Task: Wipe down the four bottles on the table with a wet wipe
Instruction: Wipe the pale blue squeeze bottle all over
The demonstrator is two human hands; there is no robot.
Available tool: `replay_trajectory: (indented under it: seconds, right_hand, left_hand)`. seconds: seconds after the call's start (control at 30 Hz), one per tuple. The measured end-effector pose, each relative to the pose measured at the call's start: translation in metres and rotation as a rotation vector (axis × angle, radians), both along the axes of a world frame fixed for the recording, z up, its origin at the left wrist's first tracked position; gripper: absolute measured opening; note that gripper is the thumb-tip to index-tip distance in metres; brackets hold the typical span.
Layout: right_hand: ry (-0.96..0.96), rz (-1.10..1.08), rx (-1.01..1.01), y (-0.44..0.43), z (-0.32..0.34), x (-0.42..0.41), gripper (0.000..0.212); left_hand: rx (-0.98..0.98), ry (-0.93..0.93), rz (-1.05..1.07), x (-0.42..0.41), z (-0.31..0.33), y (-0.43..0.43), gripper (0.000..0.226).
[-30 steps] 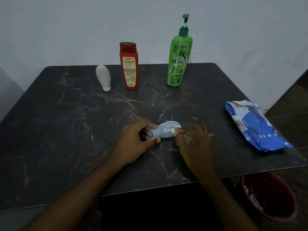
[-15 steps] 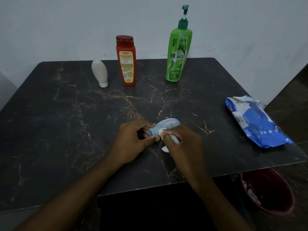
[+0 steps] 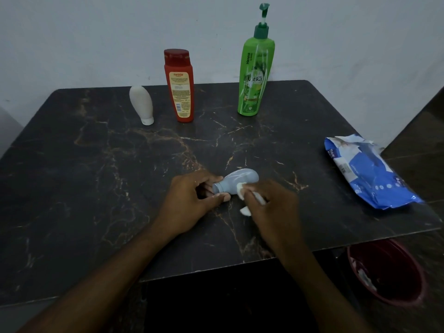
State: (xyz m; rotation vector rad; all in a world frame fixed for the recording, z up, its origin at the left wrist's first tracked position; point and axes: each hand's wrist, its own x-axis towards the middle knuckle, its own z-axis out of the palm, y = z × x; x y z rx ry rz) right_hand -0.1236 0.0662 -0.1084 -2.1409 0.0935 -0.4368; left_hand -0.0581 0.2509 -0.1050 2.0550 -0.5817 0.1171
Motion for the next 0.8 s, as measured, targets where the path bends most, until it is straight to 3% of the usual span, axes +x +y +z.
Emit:
replay_trajectory:
  seconds: [0.13, 0.33, 0.63, 0.8]
  right_hand:
    - [0.045, -0.161, 0.032, -0.028, 0.000, 0.011, 0.012]
    - [-0.040, 0.013, -0.041, 0.014, 0.000, -0.004, 0.010]
    - [0.035, -0.196, 0.037, -0.025, 0.000, 0.016, 0.014]
    - [-0.010, -0.058, 0.039, 0.014, 0.005, 0.002, 0.011]
  left_hand:
    - [0.015, 0.004, -0.010, 0.000, 0.000, 0.000, 0.036]
    - [0.002, 0.014, -0.011, 0.001, 0.000, -0.001, 0.035]
    - [0.029, -0.015, -0.023, -0.001, 0.000, 0.000, 0.036]
    - [0.021, -0.033, -0.026, -0.002, -0.001, -0.001, 0.034]
